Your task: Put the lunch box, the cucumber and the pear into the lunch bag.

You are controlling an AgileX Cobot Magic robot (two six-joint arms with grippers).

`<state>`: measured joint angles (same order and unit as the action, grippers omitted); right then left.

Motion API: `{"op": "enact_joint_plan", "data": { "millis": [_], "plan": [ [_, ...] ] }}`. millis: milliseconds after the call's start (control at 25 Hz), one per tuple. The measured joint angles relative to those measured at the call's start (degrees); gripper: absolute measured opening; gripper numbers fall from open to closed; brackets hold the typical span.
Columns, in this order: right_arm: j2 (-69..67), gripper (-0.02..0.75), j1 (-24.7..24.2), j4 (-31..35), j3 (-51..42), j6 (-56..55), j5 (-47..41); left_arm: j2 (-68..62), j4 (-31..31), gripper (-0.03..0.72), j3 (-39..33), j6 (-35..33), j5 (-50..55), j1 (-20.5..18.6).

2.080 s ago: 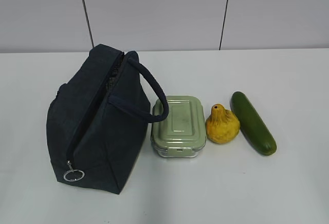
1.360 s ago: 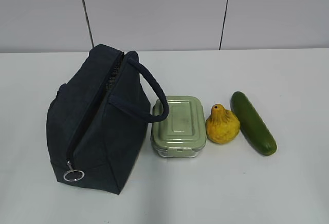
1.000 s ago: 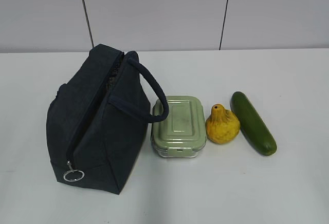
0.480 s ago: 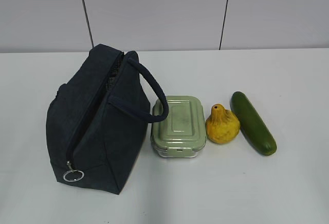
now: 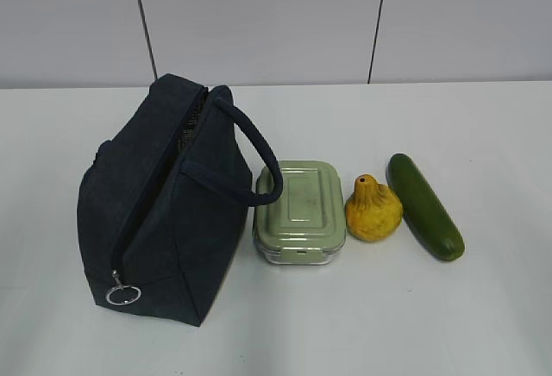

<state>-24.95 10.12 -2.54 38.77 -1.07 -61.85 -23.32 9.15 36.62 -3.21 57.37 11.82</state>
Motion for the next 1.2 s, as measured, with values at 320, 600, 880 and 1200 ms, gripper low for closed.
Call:
{"op": "enact_joint_plan", "data": {
  "millis": [320,600,880,1200],
  "plan": [
    [-25.18,0.449,0.00,2.08,7.73,-0.32,6.46,-21.17,2.43,0.342,10.02,-7.06,-4.53,0.00],
    [-46.60,0.531,0.00,3.18,17.64,1.07,8.58,-32.53,2.63,0.342,16.87,-9.83,-6.04,0.00],
    [-63.64,0.538,0.00,5.42,28.57,3.90,8.83,-39.78,4.65,0.342,17.32,-13.21,-6.28,0.00],
    [-76.69,0.538,-0.95,8.00,39.49,6.38,7.56,-44.25,10.14,0.342,17.32,-18.36,-6.33,0.00]
  ]
}}
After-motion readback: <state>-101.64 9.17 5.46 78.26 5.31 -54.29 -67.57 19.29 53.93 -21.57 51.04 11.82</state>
